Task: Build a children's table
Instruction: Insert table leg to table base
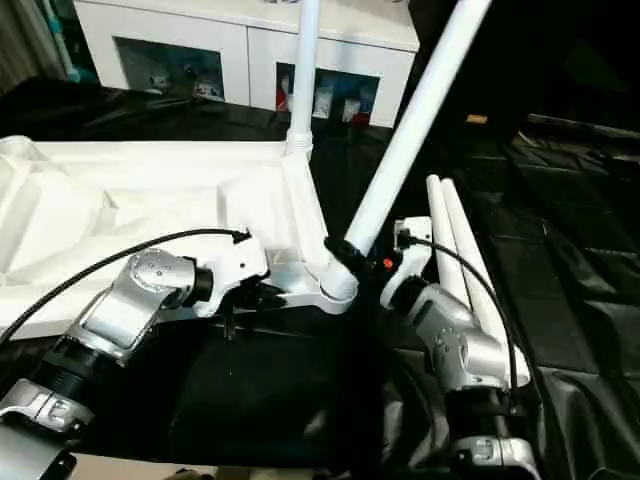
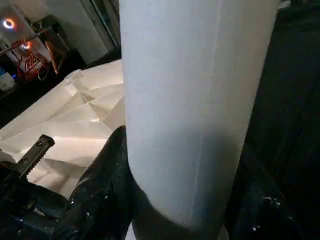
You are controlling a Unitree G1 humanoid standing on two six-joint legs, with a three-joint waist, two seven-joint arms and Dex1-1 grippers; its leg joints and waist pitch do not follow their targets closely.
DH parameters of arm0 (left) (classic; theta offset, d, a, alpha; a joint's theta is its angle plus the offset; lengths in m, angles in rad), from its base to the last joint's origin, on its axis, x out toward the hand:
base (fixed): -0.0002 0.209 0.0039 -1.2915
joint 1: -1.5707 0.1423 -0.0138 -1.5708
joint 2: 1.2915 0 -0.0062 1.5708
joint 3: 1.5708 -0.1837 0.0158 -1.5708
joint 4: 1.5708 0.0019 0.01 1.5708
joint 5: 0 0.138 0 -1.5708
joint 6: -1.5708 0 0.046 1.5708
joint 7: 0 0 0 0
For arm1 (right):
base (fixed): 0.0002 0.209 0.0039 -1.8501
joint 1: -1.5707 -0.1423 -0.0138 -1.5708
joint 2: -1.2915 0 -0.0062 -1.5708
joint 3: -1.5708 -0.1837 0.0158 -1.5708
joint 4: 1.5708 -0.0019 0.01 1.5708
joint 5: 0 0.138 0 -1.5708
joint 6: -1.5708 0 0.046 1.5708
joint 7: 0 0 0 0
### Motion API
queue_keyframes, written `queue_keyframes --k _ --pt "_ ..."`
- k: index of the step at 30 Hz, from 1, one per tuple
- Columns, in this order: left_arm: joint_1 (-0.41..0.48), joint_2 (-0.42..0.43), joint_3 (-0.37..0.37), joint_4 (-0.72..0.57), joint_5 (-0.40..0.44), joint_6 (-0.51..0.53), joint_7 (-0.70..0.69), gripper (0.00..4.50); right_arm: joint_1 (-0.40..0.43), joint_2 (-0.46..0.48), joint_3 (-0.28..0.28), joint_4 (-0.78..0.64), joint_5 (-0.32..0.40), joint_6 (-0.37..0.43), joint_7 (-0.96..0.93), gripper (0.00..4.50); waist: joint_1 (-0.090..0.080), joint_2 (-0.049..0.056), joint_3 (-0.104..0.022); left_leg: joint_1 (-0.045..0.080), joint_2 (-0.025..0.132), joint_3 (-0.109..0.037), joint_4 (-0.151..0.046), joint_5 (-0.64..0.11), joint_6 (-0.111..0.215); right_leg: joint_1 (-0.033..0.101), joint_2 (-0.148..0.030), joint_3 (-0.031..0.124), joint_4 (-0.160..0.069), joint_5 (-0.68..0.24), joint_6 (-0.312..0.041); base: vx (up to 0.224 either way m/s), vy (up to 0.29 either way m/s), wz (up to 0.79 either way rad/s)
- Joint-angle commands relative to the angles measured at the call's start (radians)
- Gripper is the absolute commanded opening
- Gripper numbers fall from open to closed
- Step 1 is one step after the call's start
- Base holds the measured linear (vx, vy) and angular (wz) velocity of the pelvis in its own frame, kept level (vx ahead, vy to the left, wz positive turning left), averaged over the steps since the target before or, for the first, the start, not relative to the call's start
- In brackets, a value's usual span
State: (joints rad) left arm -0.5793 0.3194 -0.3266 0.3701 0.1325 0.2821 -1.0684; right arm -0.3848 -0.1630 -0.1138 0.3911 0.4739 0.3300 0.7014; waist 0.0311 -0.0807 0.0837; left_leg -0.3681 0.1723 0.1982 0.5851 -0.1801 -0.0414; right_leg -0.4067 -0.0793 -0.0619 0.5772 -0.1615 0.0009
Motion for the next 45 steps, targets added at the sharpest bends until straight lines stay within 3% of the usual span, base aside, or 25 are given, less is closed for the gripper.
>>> queue_keyframes --k 1,4,5,7,8,10,12,16,18,19,20,23,27,30,32,33,35,36,37,40,41,42,43,44,45 --pt "0.004 -0.022 0.051 0.011 -0.043 -0.017 0.062 0.00 0.041 0.013 0.021 0.029 -0.013 -0.007 0.007 1.87 -0.002 -0.001 -0.030 0.017 0.067 -0.041 -0.094 -0.363 0.003 0.013 -0.085 0.050 -0.091 -0.532 -0.141 0.000 0.000 0.00" --pt "0.004 -0.028 0.065 0.016 -0.050 -0.032 0.077 0.00 0.075 0.036 0.023 0.047 -0.045 -0.110 0.000 1.87 -0.006 -0.007 -0.014 0.017 0.068 -0.045 -0.100 -0.410 -0.007 0.004 -0.088 0.051 -0.099 -0.583 -0.125 0.000 0.000 0.00" --pt "0.004 -0.028 0.065 0.016 -0.050 -0.032 0.077 0.00 0.075 0.036 0.023 0.047 -0.045 -0.110 0.000 1.87 -0.006 -0.006 -0.014 0.018 0.069 -0.046 -0.100 -0.420 -0.010 0.003 -0.089 0.051 -0.099 -0.597 -0.121 0.000 0.000 0.00" --pt "0.003 -0.030 0.065 0.019 -0.050 -0.038 0.081 0.00 0.090 0.045 0.024 0.051 -0.063 -0.151 -0.007 1.87 -0.010 -0.013 -0.001 0.018 0.069 -0.051 -0.104 -0.455 -0.015 -0.001 -0.089 0.050 -0.107 -0.655 -0.105 0.000 0.000 0.00" --pt "0.000 -0.031 0.064 0.022 -0.051 -0.039 0.082 0.00 0.097 0.048 0.025 0.051 -0.068 -0.164 -0.008 1.87 -0.010 -0.010 0.000 0.022 0.069 -0.053 -0.105 -0.472 -0.019 -0.002 -0.092 0.050 -0.111 -0.685 -0.095 0.000 0.000 0.00" --pt "-0.006 -0.036 0.065 0.031 -0.052 -0.043 0.091 0.00 0.111 0.055 0.026 0.053 -0.081 -0.198 -0.017 1.87 -0.010 -0.014 0.019 0.026 0.068 -0.056 -0.111 -0.494 -0.019 -0.010 -0.095 0.048 -0.123 -0.728 -0.075 0.000 0.000 0.00" --pt "-0.012 -0.042 0.068 0.031 -0.055 -0.046 0.103 0.00 0.140 0.070 0.027 0.060 -0.107 -0.276 -0.050 1.87 -0.012 -0.013 0.023 0.027 0.070 -0.059 -0.119 -0.505 -0.026 -0.006 -0.093 0.045 -0.123 -0.689 -0.075 0.000 0.000 0.00" --pt "-0.019 -0.045 0.066 0.043 -0.052 -0.054 0.102 0.00 0.149 0.077 0.032 0.069 -0.125 -0.319 -0.061 1.87 -0.011 -0.008 0.044 0.031 0.070 -0.060 -0.132 -0.538 -0.029 -0.008 -0.091 0.046 -0.126 -0.645 -0.088 0.000 0.000 0.00" --pt "-0.022 -0.042 0.059 0.048 -0.044 -0.062 0.094 0.00 0.162 0.081 0.045 0.075 -0.158 -0.375 -0.079 1.87 -0.012 -0.010 0.055 0.031 0.068 -0.064 -0.135 -0.570 -0.028 -0.011 -0.098 0.045 -0.132 -0.696 -0.075 0.000 0.000 0.00" --pt "-0.023 -0.041 0.055 0.050 -0.040 -0.066 0.092 0.00 0.165 0.082 0.049 0.076 -0.166 -0.389 -0.083 1.87 -0.012 -0.008 0.058 0.030 0.068 -0.068 -0.136 -0.577 -0.028 -0.010 -0.102 0.045 -0.133 -0.712 -0.073 0.000 0.000 0.00" --pt "-0.022 -0.036 0.050 0.045 -0.036 -0.066 0.085 0.00 0.173 0.084 0.056 0.072 -0.178 -0.404 -0.088 1.87 -0.012 0.003 0.064 0.032 0.070 -0.072 -0.139 -0.604 -0.035 -0.012 -0.103 0.043 -0.135 -0.728 -0.070 0.000 0.000 0.00" --pt "-0.025 -0.021 0.032 0.050 -0.018 -0.081 0.069 0.00 0.181 0.087 0.069 0.074 -0.202 -0.432 -0.097 1.86 -0.018 0.004 0.069 0.032 0.071 -0.075 -0.148 -0.638 -0.047 -0.002 -0.100 0.036 -0.133 -0.663 -0.081 0.000 0.000 0.00" --pt "-0.030 0.014 -0.016 0.061 0.022 -0.103 0.036 0.00 0.183 0.073 0.090 0.072 -0.218 -0.429 -0.085 1.86 -0.018 0.009 0.079 0.039 0.071 -0.072 -0.150 -0.662 -0.052 -0.008 -0.105 0.042 -0.134 -0.655 -0.090 0.000 0.000 0.00" --pt "-0.034 0.031 -0.042 0.066 0.044 -0.106 0.018 0.00 0.184 0.060 0.102 0.063 -0.225 -0.415 -0.076 1.86 -0.014 0.010 0.075 0.041 0.073 -0.070 -0.148 -0.617 -0.043 -0.004 -0.112 0.049 -0.135 -0.652 -0.096 0.000 0.000 0.00" --pt "-0.045 0.050 -0.081 0.078 0.079 -0.098 -0.005 0.00 0.190 0.032 0.111 0.014 -0.204 -0.355 -0.040 1.86 -0.011 0.018 0.066 0.039 0.075 -0.072 -0.149 -0.590 -0.044 0.006 -0.115 0.051 -0.130 -0.636 -0.105 0.000 0.000 0.00" --pt "-0.045 0.050 -0.081 0.078 0.079 -0.098 -0.005 0.00 0.190 0.032 0.111 0.014 -0.204 -0.355 -0.040 1.86 -0.012 0.015 0.068 0.035 0.075 -0.072 -0.152 -0.583 -0.044 0.008 -0.111 0.051 -0.129 -0.623 -0.107 0.000 0.000 0.00" --pt "-0.057 0.050 -0.098 0.087 0.091 -0.086 -0.013 0.00 0.195 0.007 0.114 -0.028 -0.176 -0.295 -0.008 1.86 -0.004 0.015 0.058 0.041 0.078 -0.063 -0.148 -0.533 -0.043 0.009 -0.111 0.058 -0.121 -0.543 -0.137 0.000 0.000 0.00" --pt "-0.066 0.050 -0.108 0.096 0.099 -0.081 -0.020 0.00 0.192 -0.005 0.116 -0.041 -0.167 -0.273 0.006 1.86 0.002 0.021 0.049 0.046 0.078 -0.056 -0.143 -0.501 -0.042 0.009 -0.111 0.062 -0.116 -0.493 -0.160 0.000 0.000 0.00" --pt "-0.076 0.051 -0.120 0.106 0.107 -0.075 -0.031 0.00 0.188 -0.022 0.119 -0.059 -0.154 -0.240 0.027 1.86 0.001 0.019 0.052 0.046 0.078 -0.053 -0.144 -0.489 -0.040 0.009 -0.107 0.062 -0.117 -0.472 -0.167 0.000 0.000 0.00" --pt "-0.084 0.054 -0.135 0.112 0.107 -0.070 -0.056 0.00 0.183 -0.051 0.130 -0.083 -0.138 -0.187 0.061 1.86 0.005 0.014 0.038 0.040 0.075 -0.043 -0.137 -0.414 -0.025 0.021 -0.107 0.065 -0.104 -0.399 -0.199 0.000 0.000 0.00" --pt "-0.082 0.056 -0.139 0.106 0.102 -0.064 -0.061 0.00 0.184 -0.067 0.141 -0.095 -0.138 -0.165 0.074 1.86 0.009 0.020 0.024 0.043 0.077 -0.042 -0.131 -0.379 -0.017 0.026 -0.107 0.067 -0.099 -0.379 -0.209 0.056 -0.030 0.06" --pt "-0.083 0.058 -0.146 0.101 0.099 -0.058 -0.072 0.00 0.183 -0.082 0.149 -0.101 -0.142 -0.154 0.085 1.86 0.009 0.014 0.013 0.048 0.076 -0.034 -0.123 -0.354 -0.010 0.025 -0.105 0.066 -0.097 -0.360 -0.219 0.056 -0.040 0.11" --pt "-0.083 0.059 -0.150 0.098 0.098 -0.055 -0.079 0.00 0.182 -0.091 0.154 -0.105 -0.145 -0.148 0.092 1.86 0.012 0.017 0.015 0.049 0.075 -0.034 -0.123 -0.344 -0.008 0.024 -0.105 0.066 -0.098 -0.358 -0.220 0.056 -0.040 0.11" --pt "-0.088 0.061 -0.160 0.092 0.094 -0.040 -0.097 0.00 0.175 -0.120 0.164 -0.127 -0.144 -0.113 0.114 1.86 0.013 0.019 0.001 0.046 0.074 -0.033 -0.119 -0.322 0.002 0.033 -0.102 0.065 -0.093 -0.344 -0.224 0.056 -0.039 0.11" --pt "-0.091 0.061 -0.162 0.092 0.093 -0.035 -0.102 0.00 0.172 -0.130 0.165 -0.138 -0.140 -0.096 0.122 1.86 0.012 0.018 0.004 0.045 0.074 -0.032 -0.120 -0.323 0.004 0.032 -0.100 0.064 -0.095 -0.349 -0.223 0.055 -0.033 0.08"
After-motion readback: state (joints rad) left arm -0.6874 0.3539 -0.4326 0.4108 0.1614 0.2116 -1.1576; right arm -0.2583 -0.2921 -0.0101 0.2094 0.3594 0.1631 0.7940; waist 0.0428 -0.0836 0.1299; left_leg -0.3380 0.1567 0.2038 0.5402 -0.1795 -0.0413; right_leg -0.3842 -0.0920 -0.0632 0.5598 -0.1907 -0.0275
